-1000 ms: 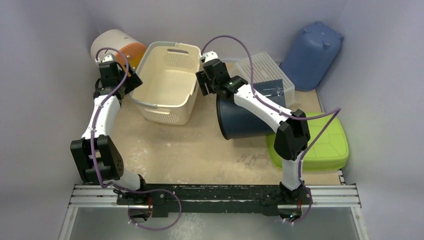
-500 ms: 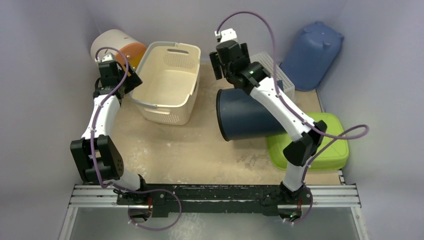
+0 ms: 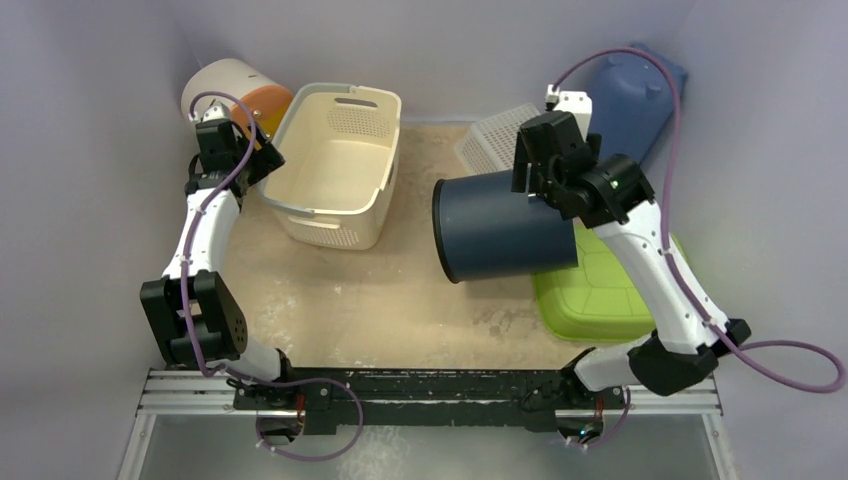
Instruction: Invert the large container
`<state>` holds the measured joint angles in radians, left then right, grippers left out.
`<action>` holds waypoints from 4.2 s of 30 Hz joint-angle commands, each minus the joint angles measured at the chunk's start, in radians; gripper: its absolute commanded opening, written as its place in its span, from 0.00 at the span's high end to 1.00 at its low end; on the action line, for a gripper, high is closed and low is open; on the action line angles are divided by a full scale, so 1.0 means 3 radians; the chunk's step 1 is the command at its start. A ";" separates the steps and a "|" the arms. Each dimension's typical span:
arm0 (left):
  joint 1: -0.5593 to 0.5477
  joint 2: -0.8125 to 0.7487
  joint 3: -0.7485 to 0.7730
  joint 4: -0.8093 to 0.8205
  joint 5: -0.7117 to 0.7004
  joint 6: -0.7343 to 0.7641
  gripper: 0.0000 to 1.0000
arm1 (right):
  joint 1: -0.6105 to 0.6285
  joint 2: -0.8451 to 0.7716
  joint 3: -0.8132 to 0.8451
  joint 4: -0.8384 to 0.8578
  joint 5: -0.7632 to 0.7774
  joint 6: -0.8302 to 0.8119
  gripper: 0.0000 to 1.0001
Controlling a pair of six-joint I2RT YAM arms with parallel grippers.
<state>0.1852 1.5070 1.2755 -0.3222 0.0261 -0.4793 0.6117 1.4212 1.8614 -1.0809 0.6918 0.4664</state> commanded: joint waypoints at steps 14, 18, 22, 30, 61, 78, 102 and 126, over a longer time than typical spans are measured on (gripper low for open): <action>0.0022 0.0009 0.0108 0.0177 0.0084 -0.0060 0.22 | -0.0099 -0.0818 -0.1149 -0.0185 -0.0292 0.0742 0.19; 0.0023 0.0027 0.0121 0.0176 0.0087 -0.0059 0.22 | -0.0162 -0.0864 -0.1312 -0.0109 -0.0364 0.0732 0.19; 0.0019 0.0052 0.0134 0.0183 0.0087 -0.0059 0.22 | -0.0163 -0.0891 -0.1333 0.0152 -0.0687 0.0578 0.28; 0.0022 0.0051 0.0142 0.0177 0.0077 -0.0044 0.22 | -0.0167 -0.0924 -0.1249 0.0938 -0.1599 0.0085 1.00; 0.0023 0.0050 0.0103 0.0215 0.0082 -0.0063 0.22 | -0.0162 -0.1893 -0.2726 0.1061 -0.1654 0.2016 0.51; 0.0022 0.0158 0.0121 0.0224 0.0081 -0.0037 0.23 | -0.0164 -0.2111 -0.3614 0.2543 -0.1937 0.1901 0.46; 0.0024 0.0149 0.0125 0.0186 0.0066 -0.0010 0.23 | -0.0164 -0.2525 -0.4134 0.4207 -0.2634 0.1799 1.00; 0.0024 0.0095 0.0160 0.0128 0.0045 0.0010 0.23 | -0.0167 -0.1967 -0.4527 0.7225 -0.4383 0.2937 1.00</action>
<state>0.1883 1.5745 1.2793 -0.3042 0.0402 -0.4866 0.5606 0.8536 0.4236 0.6083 -0.4343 1.2263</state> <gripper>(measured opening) 0.771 0.037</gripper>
